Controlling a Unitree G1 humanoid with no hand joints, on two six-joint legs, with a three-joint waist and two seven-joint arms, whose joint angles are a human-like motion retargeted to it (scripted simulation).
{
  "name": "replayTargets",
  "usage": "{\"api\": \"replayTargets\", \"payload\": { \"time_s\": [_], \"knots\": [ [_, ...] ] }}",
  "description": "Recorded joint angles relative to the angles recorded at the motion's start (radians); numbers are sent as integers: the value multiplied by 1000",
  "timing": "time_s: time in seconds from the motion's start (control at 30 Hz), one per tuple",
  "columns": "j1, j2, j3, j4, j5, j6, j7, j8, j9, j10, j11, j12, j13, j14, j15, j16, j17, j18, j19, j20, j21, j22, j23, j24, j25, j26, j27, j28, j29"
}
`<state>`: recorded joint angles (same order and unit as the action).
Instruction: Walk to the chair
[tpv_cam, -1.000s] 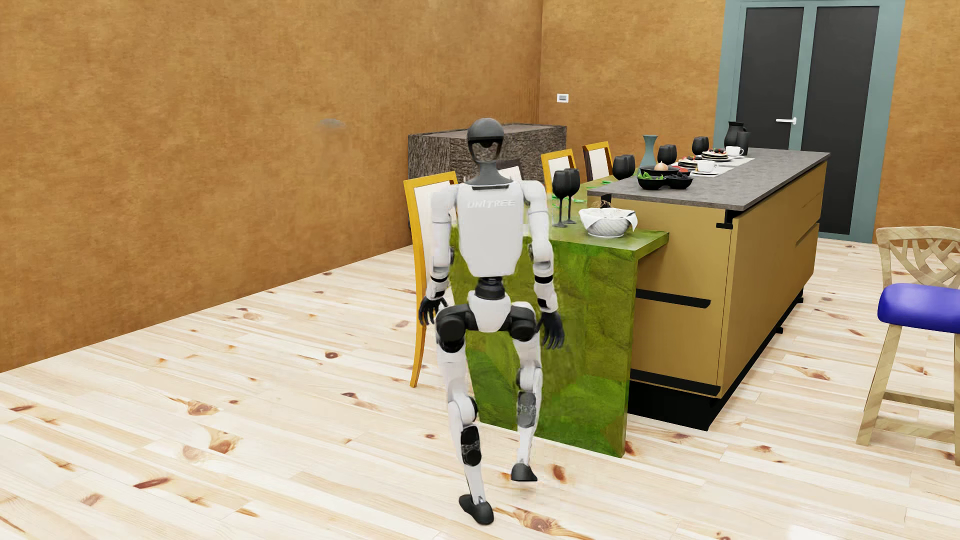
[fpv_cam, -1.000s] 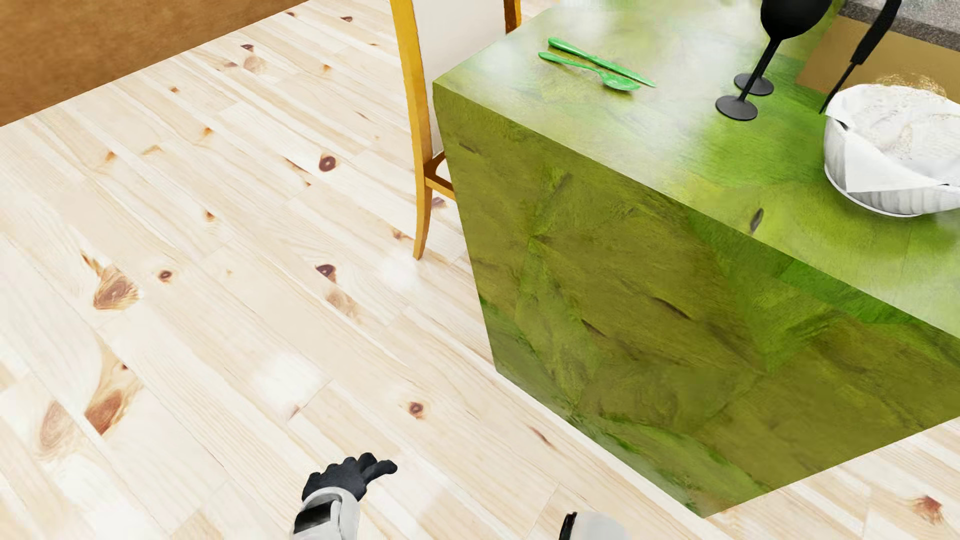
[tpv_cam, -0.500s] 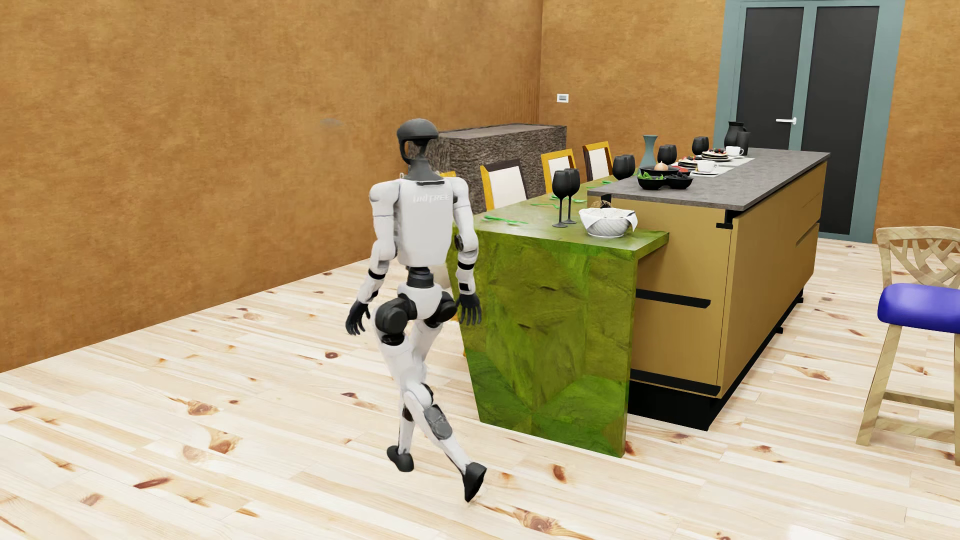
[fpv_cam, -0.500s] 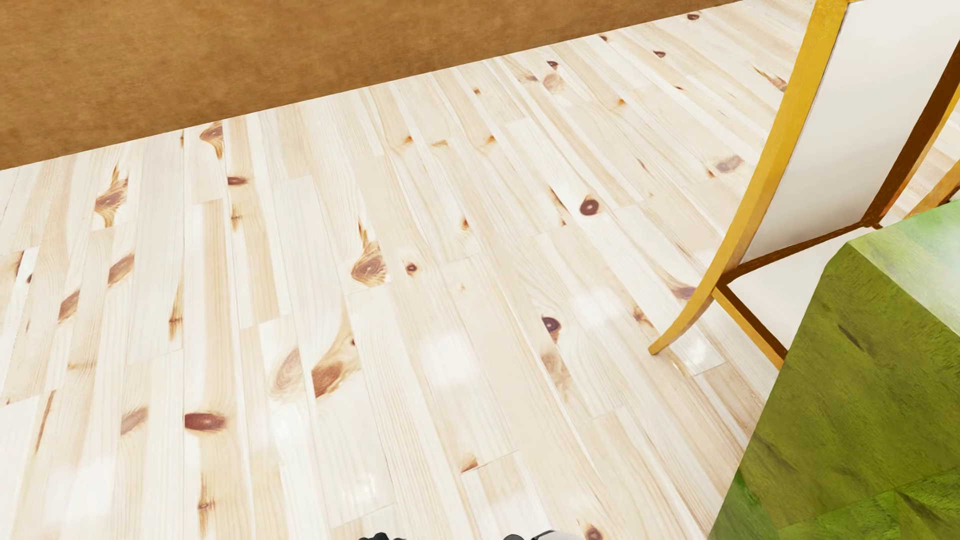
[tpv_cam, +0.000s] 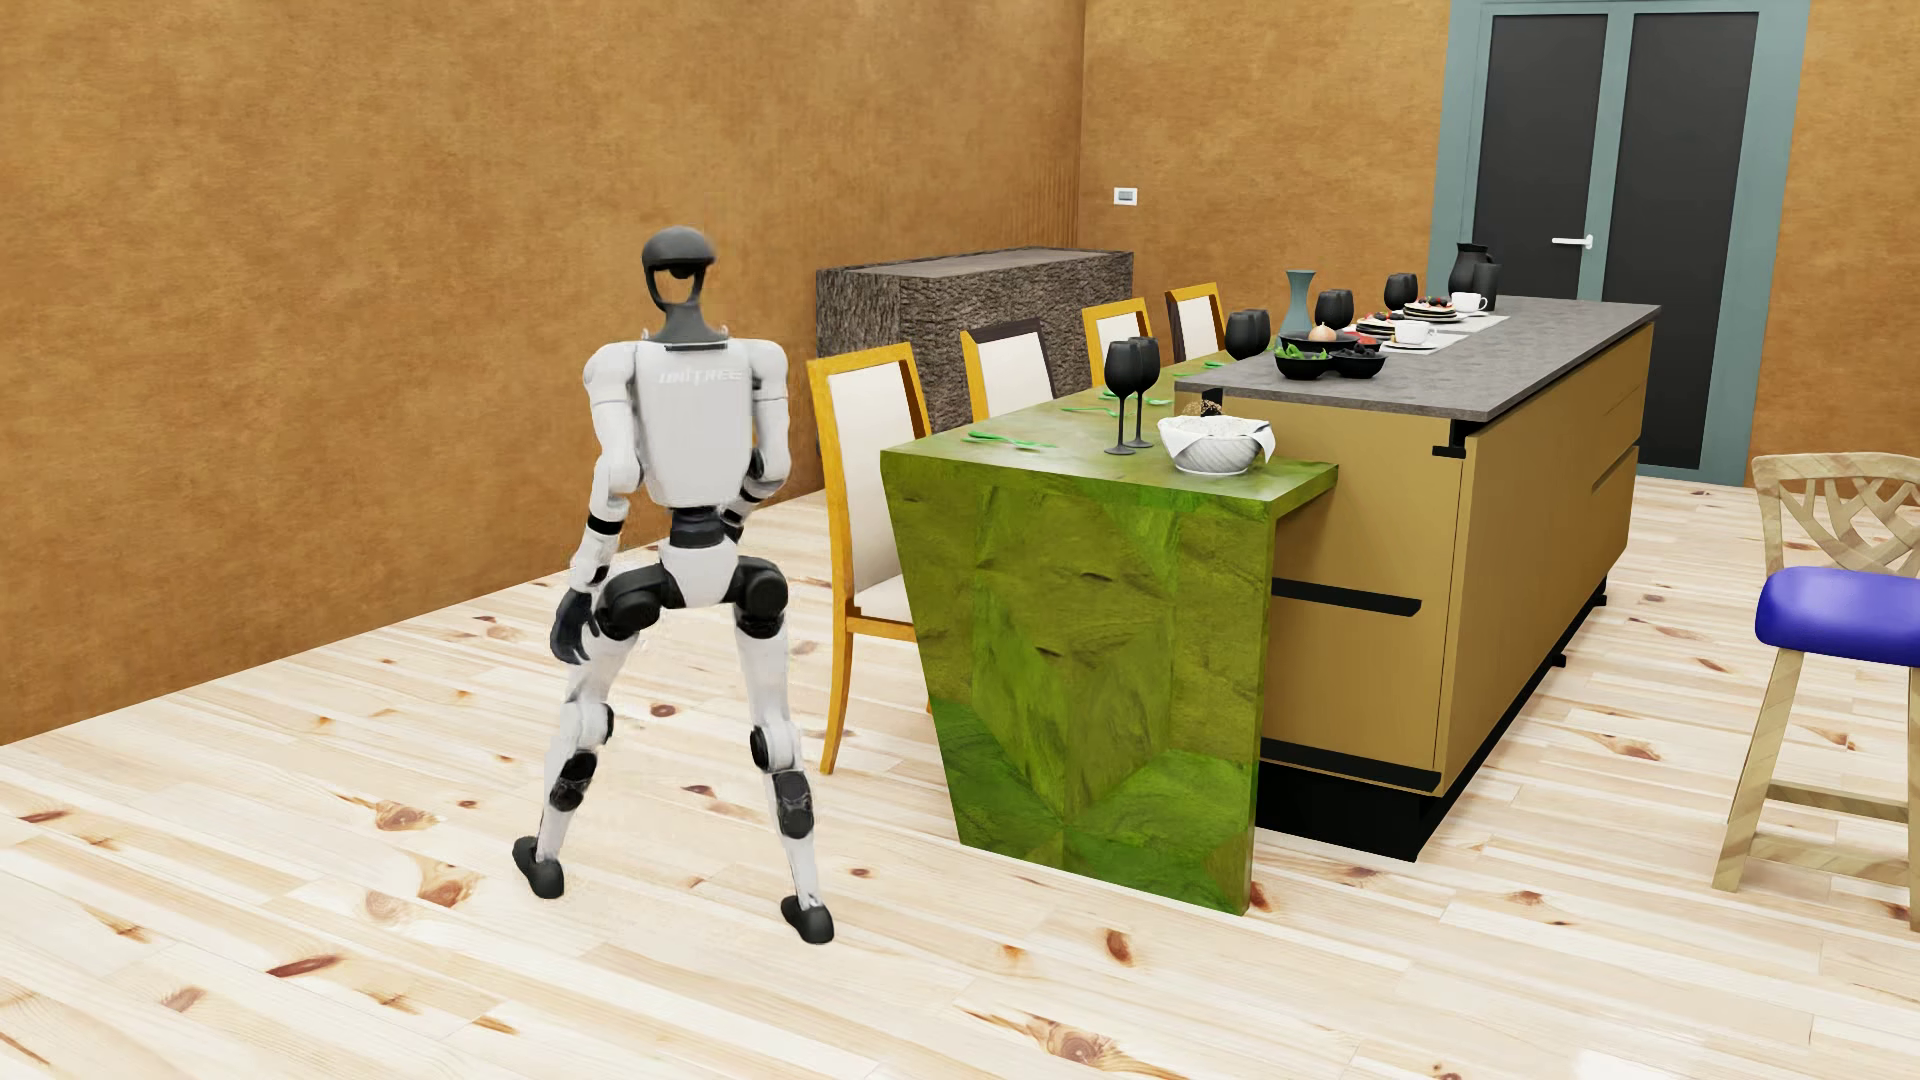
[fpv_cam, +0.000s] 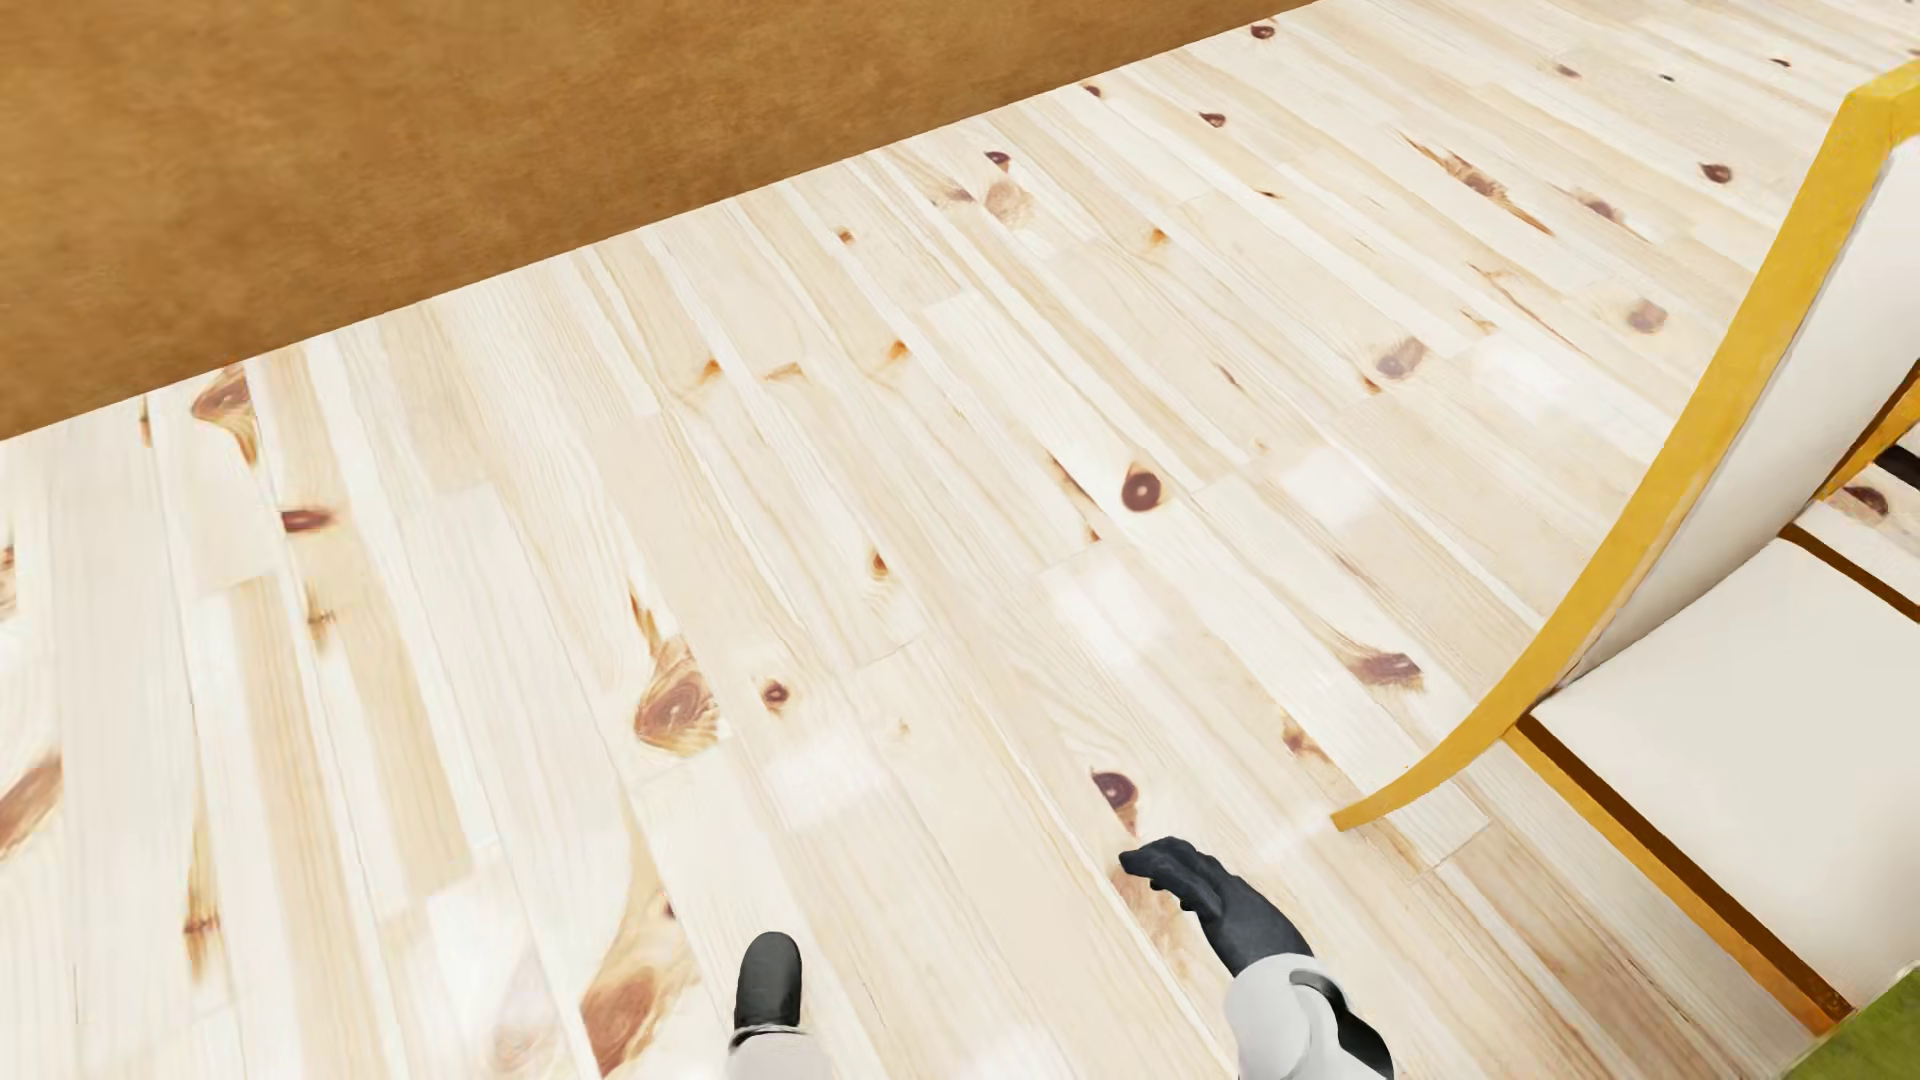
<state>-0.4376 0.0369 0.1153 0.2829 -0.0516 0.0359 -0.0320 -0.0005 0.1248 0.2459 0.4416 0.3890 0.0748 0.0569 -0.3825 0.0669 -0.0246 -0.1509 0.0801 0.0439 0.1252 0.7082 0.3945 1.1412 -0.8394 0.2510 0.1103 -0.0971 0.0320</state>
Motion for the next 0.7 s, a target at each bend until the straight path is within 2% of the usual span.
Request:
{"api": "replayTargets", "payload": {
  "time_s": [0.03, 0.07, 0.1, 0.13, 0.17, 0.2, 0.23, 0.27, 0.3, 0.33, 0.37, 0.4, 0.43, 0.47, 0.5, 0.53, 0.57, 0.6, 0.67, 0.7],
  "knots": [
    [11, 0, -1, 22, -10, -5, -87, 69, -1, -16, 23, -9, 10, 35, -41, 6, 0, 41, 22, 2, 19, 1, 7, 19, 7, 1, 4, 9, 9],
    [32, -7, -7, 39, -19, -8, -169, 143, -2, 14, 65, -24, 24, 97, -83, 18, -8, -19, 49, 12, 38, 7, 19, 17, 13, 1, 3, 9, 13],
    [36, -16, -22, 38, -35, -7, -141, 210, -1, 103, 104, -50, 42, 65, -105, 35, -29, -93, 76, 16, 47, 22, 37, 20, 10, 4, 8, 12, 15],
    [29, -23, -40, 39, -53, -10, -101, 273, 4, 211, 134, -89, 66, -17, -93, 49, -55, -97, 86, 14, 30, 46, 58, 33, 13, 15, 19, 9, 13],
    [13, -38, -59, 25, -80, -19, -64, 322, 12, 310, 190, -146, 106, -84, -47, 58, -66, -97, 82, 21, -40, 76, 87, 49, 31, 35, 56, 8, -30],
    [26, -53, -71, 6, -104, -29, -37, 340, 18, 342, 228, -211, 152, -123, 32, 71, -39, -97, 47, 29, -153, 92, 136, 69, 65, 61, 124, 2, -115],
    [54, -82, -74, -9, -122, -36, -2, 336, 21, 329, 257, -298, 196, -138, 130, 80, 15, -81, -7, 37, -286, 102, 185, 87, 131, 105, 197, -5, -214],
    [93, -119, -71, -13, -143, -41, 41, 308, 21, 288, 283, -364, 212, -135, 213, 109, 56, -60, -54, 42, -399, 76, 259, 97, 206, 99, 272, -6, -274],
    [129, -157, -66, -9, -161, -46, 87, 254, 19, 239, 295, -417, 224, -126, 236, 135, 68, -41, -81, 65, -453, 26, 330, 81, 250, 85, 316, 24, -280],
    [157, -191, -63, -6, -169, -51, 130, 201, 16, 196, 302, -457, 244, -115, 209, 161, 45, -24, -75, 87, -406, -35, 406, 41, 214, 43, 337, 60, -190],
    [177, -215, -62, -3, -170, -57, 166, 139, 13, 163, 299, -494, 273, -107, 202, 186, 6, -9, -54, 110, -300, -94, 456, -21, 123, -3, 291, 81, -68],
    [188, -230, -61, -3, -178, -64, 196, 58, 12, 149, 281, -527, 306, -108, 201, 224, -38, 3, -28, 109, -192, -144, 476, -75, 17, -62, 205, 82, 49],
    [196, -231, -62, -5, -174, -75, 222, -16, 11, 147, 236, -559, 339, -113, 226, 274, -65, 13, -13, 91, -130, -183, 466, -98, -60, -111, 140, 70, 130],
    [206, -214, -60, -8, -194, -88, 248, -142, 10, 140, 169, -593, 367, -118, 294, 327, -64, 23, 18, 62, -121, -216, 438, -84, -95, -144, 103, 53, 166],
    [217, -172, -55, -16, -259, -103, 277, -341, 8, 134, 129, -627, 392, -124, 289, 368, -42, 32, -5, 36, -156, -240, 407, -55, -87, -158, 96, 42, 169],
    [233, -113, -52, -24, -303, -118, 309, -535, 4, 117, 64, -648, 401, -124, 297, 391, -15, 40, -13, 23, -192, -258, 385, -15, -65, -149, 92, 37, 154],
    [254, -71, -53, -32, -317, -131, 341, -654, 2, 93, -1, -653, 393, -120, 294, 391, 2, 46, -31, 24, -212, -277, 372, 17, -46, -127, 86, 35, 144],
    [274, -47, -57, -39, -322, -141, 373, -703, 0, 71, -54, -644, 374, -116, 304, 369, 1, 52, -11, 37, -202, -300, 359, 30, -55, -96, 80, 45, 133],
    [297, -41, -63, -50, -315, -155, 424, -676, -4, 45, -124, -603, 327, -111, 325, 306, -19, 62, 44, 45, -167, -341, 314, 38, -87, -55, 65, 59, 115],
    [299, -48, -63, -53, -314, -159, 446, -654, -6, 41, -145, -581, 305, -110, 333, 274, -27, 66, 56, 36, -162, -346, 285, 34, -97, -55, 74, 48, 86]
  ]
}}
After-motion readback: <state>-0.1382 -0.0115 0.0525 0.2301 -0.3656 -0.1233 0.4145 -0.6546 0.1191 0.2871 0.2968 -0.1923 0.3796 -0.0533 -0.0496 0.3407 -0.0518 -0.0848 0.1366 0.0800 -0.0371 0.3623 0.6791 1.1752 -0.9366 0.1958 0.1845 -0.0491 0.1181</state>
